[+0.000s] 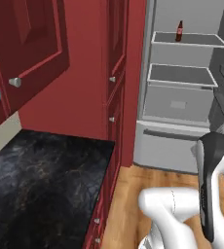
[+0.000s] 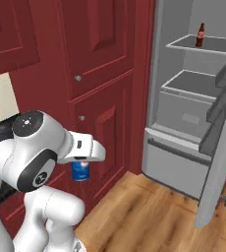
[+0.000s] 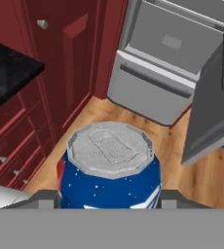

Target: Open the fridge, grab two sodas, and place both sodas inside the bowl with ice on the dining counter.

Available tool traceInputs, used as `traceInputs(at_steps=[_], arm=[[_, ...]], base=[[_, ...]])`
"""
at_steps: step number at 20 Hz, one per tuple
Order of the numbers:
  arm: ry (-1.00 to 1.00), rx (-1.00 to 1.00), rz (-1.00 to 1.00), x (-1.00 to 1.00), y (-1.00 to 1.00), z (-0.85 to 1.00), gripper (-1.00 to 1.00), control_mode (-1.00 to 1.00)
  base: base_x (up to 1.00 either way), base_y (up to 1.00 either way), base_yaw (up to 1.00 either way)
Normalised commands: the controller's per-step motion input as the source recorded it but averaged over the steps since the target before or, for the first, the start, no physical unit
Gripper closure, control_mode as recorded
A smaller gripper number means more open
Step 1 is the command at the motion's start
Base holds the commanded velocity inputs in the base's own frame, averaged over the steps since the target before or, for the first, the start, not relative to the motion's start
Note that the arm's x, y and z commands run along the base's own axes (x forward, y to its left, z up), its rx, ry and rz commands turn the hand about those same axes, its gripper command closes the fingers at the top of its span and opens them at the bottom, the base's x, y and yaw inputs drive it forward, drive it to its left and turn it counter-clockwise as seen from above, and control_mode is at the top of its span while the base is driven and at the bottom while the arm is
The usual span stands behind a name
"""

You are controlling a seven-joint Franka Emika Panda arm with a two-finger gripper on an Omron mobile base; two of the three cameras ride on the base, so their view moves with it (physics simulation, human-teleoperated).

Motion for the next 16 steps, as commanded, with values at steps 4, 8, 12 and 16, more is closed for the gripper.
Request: traceInputs(at_steps=[4,8,12,16], arm=[[0.00,0.00,0.00,0.00,0.00,0.00,1.00,1.00],[0.00,0.00,0.00,0.00,0.00,0.00,1.00,1.00],[0.00,0.00,0.00,0.00,0.00,0.00,1.00,1.00],[0.00,0.00,0.00,0.00,0.00,0.00,1.00,1.00]], base=[[-0.64,-0.68,0.38],[-0.55,-0.76,0.39],[-0.70,-0.66,0.42],[-0.76,-0.51,0.45]])
